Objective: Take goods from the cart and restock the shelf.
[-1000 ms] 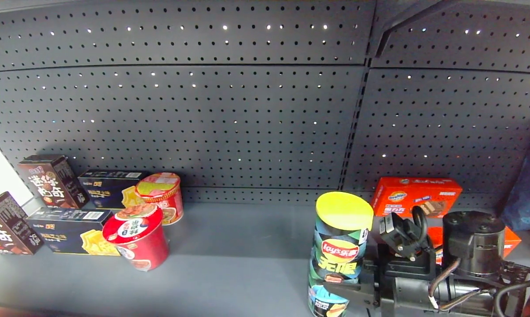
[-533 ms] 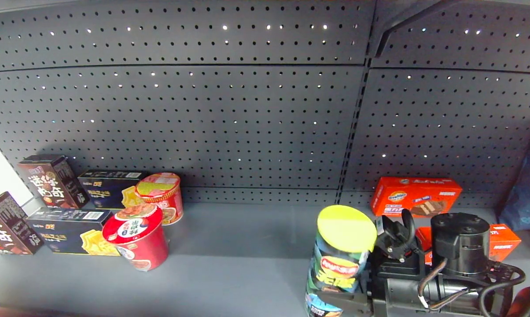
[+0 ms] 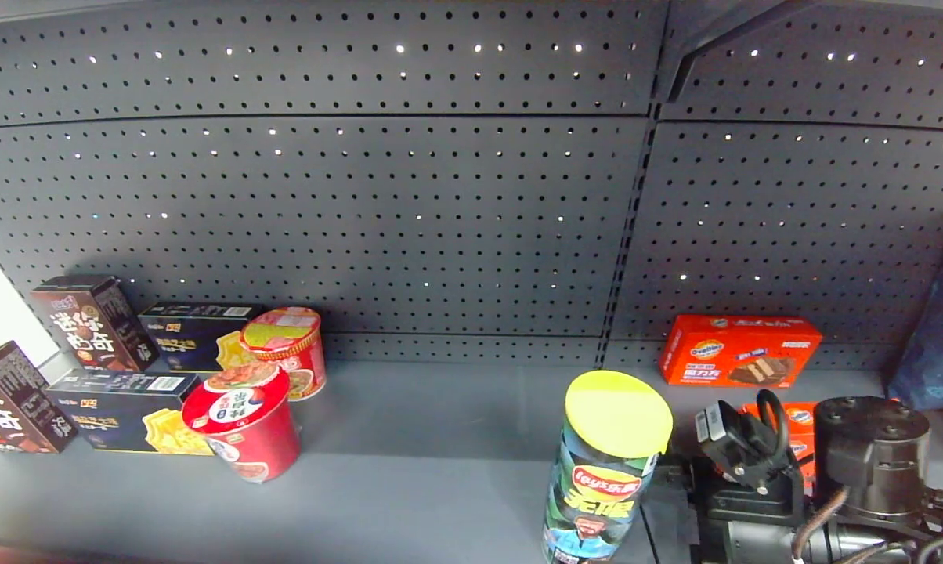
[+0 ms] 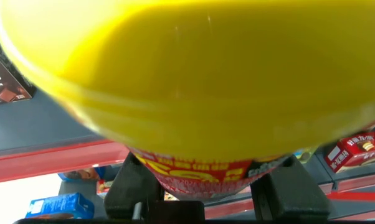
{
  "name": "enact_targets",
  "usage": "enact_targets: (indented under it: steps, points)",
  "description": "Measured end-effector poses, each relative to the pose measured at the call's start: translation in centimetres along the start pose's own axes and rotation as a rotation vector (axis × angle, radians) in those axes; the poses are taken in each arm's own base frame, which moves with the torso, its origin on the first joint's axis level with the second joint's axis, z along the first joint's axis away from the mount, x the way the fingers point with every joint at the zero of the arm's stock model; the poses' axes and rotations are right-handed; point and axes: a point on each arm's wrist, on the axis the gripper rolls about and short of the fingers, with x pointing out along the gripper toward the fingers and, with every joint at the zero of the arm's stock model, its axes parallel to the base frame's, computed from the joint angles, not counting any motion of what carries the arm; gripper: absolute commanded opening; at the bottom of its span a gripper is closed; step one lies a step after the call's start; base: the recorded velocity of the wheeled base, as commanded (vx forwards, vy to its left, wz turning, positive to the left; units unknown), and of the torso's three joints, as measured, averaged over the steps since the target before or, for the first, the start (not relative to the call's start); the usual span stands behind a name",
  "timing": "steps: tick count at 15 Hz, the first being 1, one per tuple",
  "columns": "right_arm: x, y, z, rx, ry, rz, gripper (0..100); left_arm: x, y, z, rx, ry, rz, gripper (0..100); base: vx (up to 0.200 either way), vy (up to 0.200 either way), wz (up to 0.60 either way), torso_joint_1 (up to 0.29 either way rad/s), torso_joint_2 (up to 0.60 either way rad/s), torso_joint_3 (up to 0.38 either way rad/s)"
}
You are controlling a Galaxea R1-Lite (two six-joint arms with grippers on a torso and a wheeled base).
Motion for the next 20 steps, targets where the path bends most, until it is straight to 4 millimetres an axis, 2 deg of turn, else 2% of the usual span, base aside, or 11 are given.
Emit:
enact_targets:
  steps: [3, 5, 7, 10, 12, 15, 17, 20]
  points:
    - [-2.4, 1.7, -0.6, -0.001, -0.004, -0.004, 100, -0.1, 0.0, 0.2, 0.0, -0.011, 0.001, 0, 0.0, 0.0, 0.0, 0.0, 0.0, 0.0]
    - [-4.4, 2.8, -1.0, -0.009, -0.02, -0.018, 100, -0.4, 0.1, 1.1, 0.0, -0.041, 0.0, 0, 0.0, 0.0, 0.0, 0.0, 0.0, 0.0]
    - [-6.5, 3.8, -1.2, -0.017, -0.044, -0.07, 100, -1.0, 0.2, 3.5, 0.007, -0.097, -0.01, 0, 0.0, 0.0, 0.0, 0.0, 0.0, 0.0]
    - [-9.6, 5.1, -1.2, -0.002, -0.041, -0.26, 100, -1.4, 0.5, 9.2, 0.04, -0.174, -0.067, 0, 0.0, 0.0, 0.0, 0.0, 0.0, 0.0]
    - [-11.3, 5.6, -0.8, 0.019, -0.007, -0.478, 100, -0.4, 0.4, 12.6, 0.06, -0.187, -0.14, 0, 0.0, 0.0, 0.0, 0.0, 0.0, 0.0]
    - [-13.9, 6.9, 0.4, 0.015, -0.016, -0.738, 100, 2.9, -0.8, 15.6, 0.072, -0.145, -0.276, 0, 0.0, 0.0, 0.0, 0.0, 0.0, 0.0]
    - [-15.3, 7.9, 0.7, 0.003, -0.057, -0.807, 100, 4.8, -2.0, 16.0, 0.051, -0.084, -0.4, 0, 0.0, 0.0, 0.0, 0.0, 0.0, 0.0]
    - [-17.3, 9.3, 0.4, 0.005, -0.156, -0.89, 100, 7.3, -3.5, 14.7, 0.05, 0.045, -0.504, 0, 0.0, 0.0, 0.0, 0.0, 0.0, 0.0]
